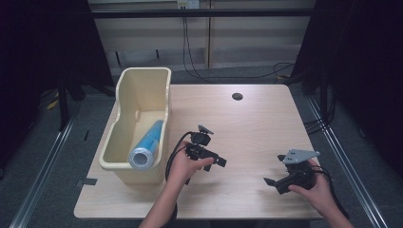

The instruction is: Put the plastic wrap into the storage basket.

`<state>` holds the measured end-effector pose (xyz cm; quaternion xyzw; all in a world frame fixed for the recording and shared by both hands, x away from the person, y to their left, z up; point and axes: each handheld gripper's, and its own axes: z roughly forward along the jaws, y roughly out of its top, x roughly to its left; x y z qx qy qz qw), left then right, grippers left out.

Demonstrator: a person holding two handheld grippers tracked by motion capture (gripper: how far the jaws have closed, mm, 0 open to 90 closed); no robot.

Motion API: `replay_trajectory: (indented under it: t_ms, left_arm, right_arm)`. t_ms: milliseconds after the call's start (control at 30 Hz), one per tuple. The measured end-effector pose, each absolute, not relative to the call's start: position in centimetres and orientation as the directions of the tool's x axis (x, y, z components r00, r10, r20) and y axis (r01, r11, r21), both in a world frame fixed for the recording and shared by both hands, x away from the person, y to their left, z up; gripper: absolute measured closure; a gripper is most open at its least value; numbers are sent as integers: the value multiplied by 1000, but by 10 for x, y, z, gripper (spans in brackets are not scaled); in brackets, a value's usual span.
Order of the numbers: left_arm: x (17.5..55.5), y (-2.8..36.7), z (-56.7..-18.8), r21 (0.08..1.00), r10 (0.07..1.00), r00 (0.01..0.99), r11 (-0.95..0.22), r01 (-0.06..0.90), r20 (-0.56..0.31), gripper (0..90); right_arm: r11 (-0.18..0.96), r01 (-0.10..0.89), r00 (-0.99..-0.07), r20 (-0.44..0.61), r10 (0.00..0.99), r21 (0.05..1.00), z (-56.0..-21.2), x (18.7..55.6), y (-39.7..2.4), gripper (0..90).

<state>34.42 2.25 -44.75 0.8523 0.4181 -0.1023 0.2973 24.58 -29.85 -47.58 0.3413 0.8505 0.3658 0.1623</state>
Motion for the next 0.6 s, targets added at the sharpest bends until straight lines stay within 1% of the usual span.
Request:
replay_trajectory:
  t_ms: [300, 333, 467, 533, 600]
  left_arm:
    - [342, 25, -452, 429, 636, 637, -475, 768, -435, 139]
    - [340, 26, -453, 433, 643, 629, -462, 774, -438, 139]
    - [337, 27, -454, 433, 625, 642, -477, 764, -444, 139]
    - [335, 25, -454, 438, 632, 635, -465, 769, -444, 139]
    - [336, 27, -455, 438, 617, 651, -484, 757, -442, 139]
  right_arm:
    - [489, 471, -708, -16, 706, 734, -477, 246, -301, 0]
    - [489, 472, -708, -16, 706, 733, -477, 245, -301, 0]
    - [494, 469, -713, -16, 701, 732, -478, 246, -300, 0]
    - [494, 470, -713, -16, 701, 732, -478, 246, -300, 0]
    - [493, 473, -711, -14, 703, 730, -479, 247, -299, 0]
